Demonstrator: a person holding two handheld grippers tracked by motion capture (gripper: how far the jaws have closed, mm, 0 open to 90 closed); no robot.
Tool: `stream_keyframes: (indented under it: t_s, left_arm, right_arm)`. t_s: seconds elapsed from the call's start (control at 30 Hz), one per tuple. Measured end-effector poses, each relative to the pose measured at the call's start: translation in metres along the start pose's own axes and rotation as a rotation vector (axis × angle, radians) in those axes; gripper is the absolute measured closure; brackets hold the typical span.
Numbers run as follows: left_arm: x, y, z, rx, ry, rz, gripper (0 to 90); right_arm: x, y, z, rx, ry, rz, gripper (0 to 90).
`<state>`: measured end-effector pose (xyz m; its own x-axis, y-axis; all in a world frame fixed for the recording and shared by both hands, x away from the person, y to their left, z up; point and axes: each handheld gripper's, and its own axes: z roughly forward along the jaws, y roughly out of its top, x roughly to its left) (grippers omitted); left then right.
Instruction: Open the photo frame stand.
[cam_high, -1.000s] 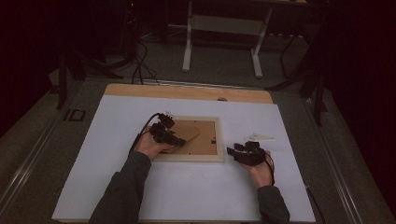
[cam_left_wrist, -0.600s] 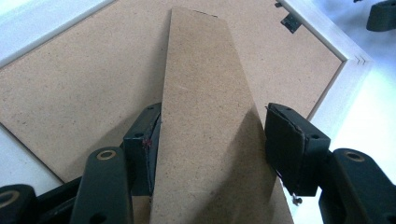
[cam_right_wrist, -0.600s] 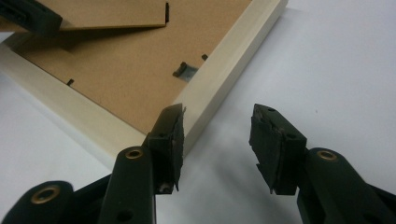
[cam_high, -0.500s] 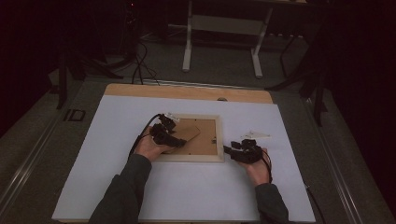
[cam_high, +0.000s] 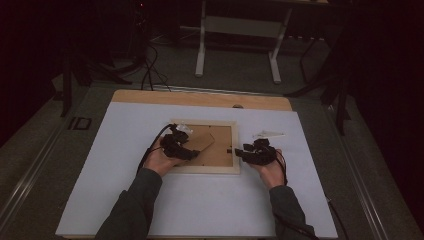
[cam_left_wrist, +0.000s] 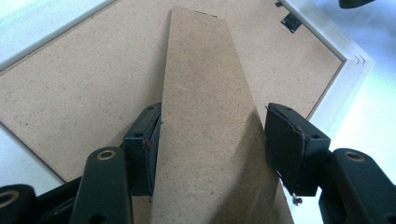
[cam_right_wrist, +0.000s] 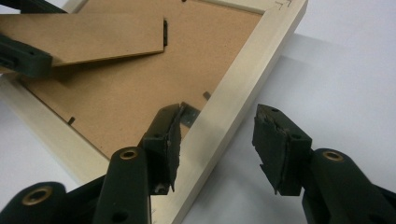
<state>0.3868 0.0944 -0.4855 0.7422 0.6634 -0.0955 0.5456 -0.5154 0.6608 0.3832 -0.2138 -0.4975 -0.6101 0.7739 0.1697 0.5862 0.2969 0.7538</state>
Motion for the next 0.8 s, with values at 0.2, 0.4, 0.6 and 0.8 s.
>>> stream_keyframes:
  t_s: [0.2, 0.4, 0.6, 0.8]
  left_arm:
    - [-0.004, -0.001, -0.002, -0.012, 0.016, 0.016, 42.1]
    - [-0.007, -0.002, -0.004, -0.025, 0.028, 0.030, 42.1]
    - [-0.008, -0.002, -0.005, -0.030, 0.038, 0.040, 42.1]
    - [-0.011, -0.003, -0.006, -0.036, 0.046, 0.046, 42.1]
  right_arm:
    - [-0.004, 0.005, 0.004, 0.007, 0.017, 0.021, 49.8]
    - [-0.006, 0.009, 0.007, 0.011, 0.021, 0.031, 49.8]
    - [-0.008, 0.012, 0.008, 0.011, 0.022, 0.034, 48.1]
    - [-0.007, 0.017, 0.010, 0.019, 0.043, 0.027, 45.4]
